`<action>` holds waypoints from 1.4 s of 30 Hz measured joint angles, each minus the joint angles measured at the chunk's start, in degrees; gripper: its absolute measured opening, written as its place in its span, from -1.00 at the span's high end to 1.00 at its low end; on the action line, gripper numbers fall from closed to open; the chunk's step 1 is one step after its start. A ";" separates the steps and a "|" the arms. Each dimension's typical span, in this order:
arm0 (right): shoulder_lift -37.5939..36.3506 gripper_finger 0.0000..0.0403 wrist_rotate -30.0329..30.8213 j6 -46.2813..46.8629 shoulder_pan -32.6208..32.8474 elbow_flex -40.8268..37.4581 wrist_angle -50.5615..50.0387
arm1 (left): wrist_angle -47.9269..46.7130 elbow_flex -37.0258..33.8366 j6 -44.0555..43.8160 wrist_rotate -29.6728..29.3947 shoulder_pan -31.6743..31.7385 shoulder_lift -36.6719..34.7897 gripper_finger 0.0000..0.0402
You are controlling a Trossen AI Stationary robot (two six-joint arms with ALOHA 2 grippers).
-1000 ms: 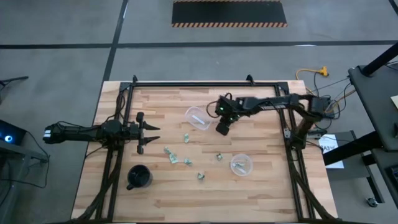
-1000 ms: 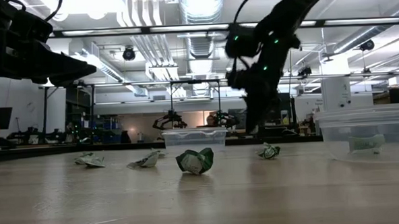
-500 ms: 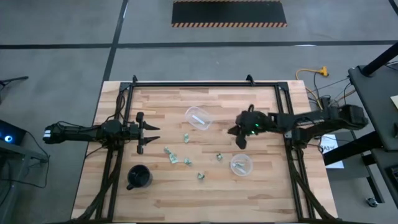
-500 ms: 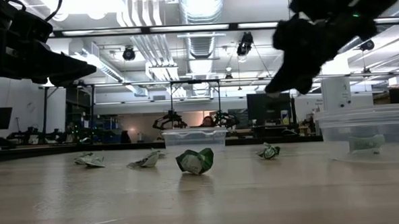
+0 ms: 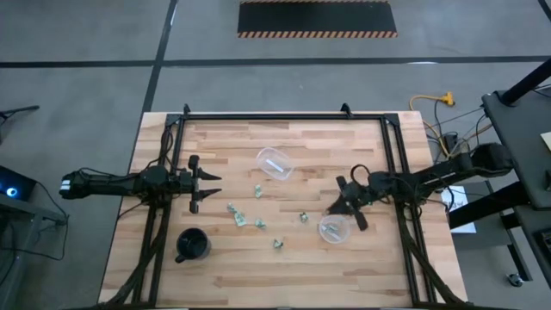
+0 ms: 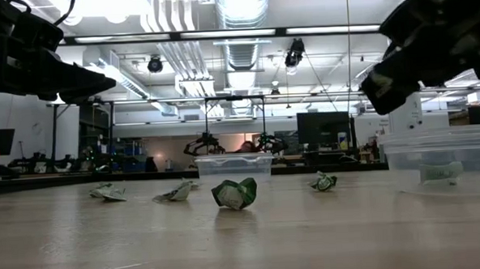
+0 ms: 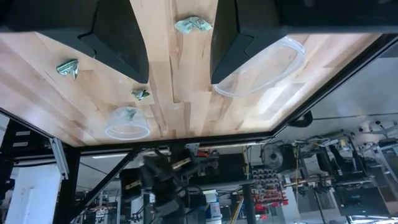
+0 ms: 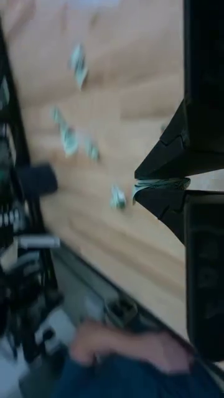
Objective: Pick and place Stevia / Truvia into bins
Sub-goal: Put the stevia packet into the round transparent container
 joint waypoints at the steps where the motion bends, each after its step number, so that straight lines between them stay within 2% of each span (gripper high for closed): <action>1: 0.43 0.94 -0.91 -0.24 0.71 -0.59 1.75 | 0.03 0.00 0.02 0.00 -0.02 0.00 0.23; 7: 3.85 0.94 -2.63 -3.92 5.25 -2.18 7.94 | 0.02 0.00 0.02 0.00 -0.02 0.00 0.23; 11: 5.79 0.94 -2.75 -5.58 6.75 -1.86 8.48 | 0.02 0.00 0.00 0.00 0.00 0.00 0.23; 26: 9.54 0.93 -2.73 -5.90 6.69 2.47 7.15 | 0.00 0.00 0.02 0.00 -0.02 0.02 0.23; 34: 9.68 0.93 -2.57 -6.44 6.69 2.35 1.84 | -0.04 0.00 0.00 0.00 0.00 0.02 0.23; 42: 10.21 0.93 -2.24 -6.54 6.67 2.34 1.77 | 0.04 0.00 0.00 0.00 -0.02 0.02 0.23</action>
